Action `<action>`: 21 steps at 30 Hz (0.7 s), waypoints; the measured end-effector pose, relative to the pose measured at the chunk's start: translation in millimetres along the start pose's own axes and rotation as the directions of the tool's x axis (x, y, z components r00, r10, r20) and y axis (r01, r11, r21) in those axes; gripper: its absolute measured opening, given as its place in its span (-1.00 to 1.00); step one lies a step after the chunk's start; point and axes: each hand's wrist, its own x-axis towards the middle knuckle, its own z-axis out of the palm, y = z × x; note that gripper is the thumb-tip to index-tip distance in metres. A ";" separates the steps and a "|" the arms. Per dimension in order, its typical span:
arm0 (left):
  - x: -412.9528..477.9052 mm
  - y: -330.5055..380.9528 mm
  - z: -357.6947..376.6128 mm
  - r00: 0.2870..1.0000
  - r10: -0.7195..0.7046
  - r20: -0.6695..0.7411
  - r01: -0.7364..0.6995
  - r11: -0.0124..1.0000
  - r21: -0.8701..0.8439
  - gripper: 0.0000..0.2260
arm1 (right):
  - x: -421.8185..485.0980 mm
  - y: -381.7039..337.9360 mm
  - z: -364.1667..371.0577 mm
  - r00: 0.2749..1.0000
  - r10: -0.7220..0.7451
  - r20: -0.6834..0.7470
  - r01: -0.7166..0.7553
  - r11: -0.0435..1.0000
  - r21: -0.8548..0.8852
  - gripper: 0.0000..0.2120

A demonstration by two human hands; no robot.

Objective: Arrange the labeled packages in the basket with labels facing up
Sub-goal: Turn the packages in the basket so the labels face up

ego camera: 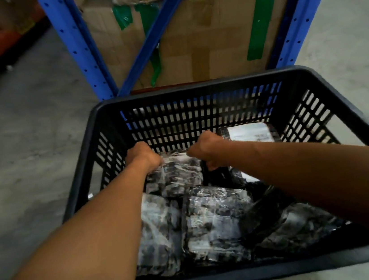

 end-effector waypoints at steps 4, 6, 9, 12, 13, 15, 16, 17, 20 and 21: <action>15.9 -33.9 9.6 0.992 -0.033 0.121 0.038 0.998 -0.040 -0.53 | 19.2 4.3 40.1 0.997 0.052 0.062 -0.047 0.995 -0.083 -0.60; 24.0 -41.0 19.6 0.987 -0.042 0.157 0.052 0.997 -0.060 -0.52 | 26.9 5.8 49.1 0.995 0.103 -0.012 -0.104 0.976 -0.193 -0.40; 34.1 -41.7 32.4 0.946 -0.038 0.322 0.070 0.994 -0.089 -0.29 | 36.7 12.0 56.4 0.982 0.187 0.013 -0.177 0.951 -0.253 -0.14; 41.1 -39.6 38.5 0.923 -0.029 0.384 0.059 0.996 -0.067 -0.13 | 40.7 21.3 56.2 0.962 0.251 0.110 -0.246 0.968 -0.059 -0.18; 42.3 -38.8 40.2 0.928 -0.035 0.371 0.060 0.997 -0.057 -0.13 | 41.0 22.7 55.5 0.957 0.258 0.131 -0.256 0.966 -0.029 -0.21; 42.0 -36.0 43.9 0.936 -0.054 0.347 0.075 0.996 -0.047 -0.14 | 40.0 23.8 53.8 0.960 0.244 0.139 -0.242 0.970 -0.034 -0.26; 39.9 -33.7 44.0 0.939 -0.065 0.337 0.085 0.995 -0.047 -0.15 | 38.7 23.7 52.4 0.965 0.217 0.144 -0.214 0.976 -0.038 -0.30; 37.6 -30.8 43.2 0.942 -0.071 0.328 0.091 0.995 -0.046 -0.16 | 37.7 24.2 51.1 0.970 0.186 0.154 -0.185 0.983 -0.017 -0.35; 31.2 -21.9 30.1 0.949 -0.061 0.309 0.065 0.998 -0.003 -0.10 | 31.1 20.9 41.7 0.977 0.162 0.140 -0.175 0.981 0.079 -0.28; 28.8 -19.7 22.6 0.949 -0.051 0.312 0.055 0.998 -0.003 -0.07 | 26.7 18.0 37.4 0.979 0.172 0.112 -0.179 0.982 0.058 -0.18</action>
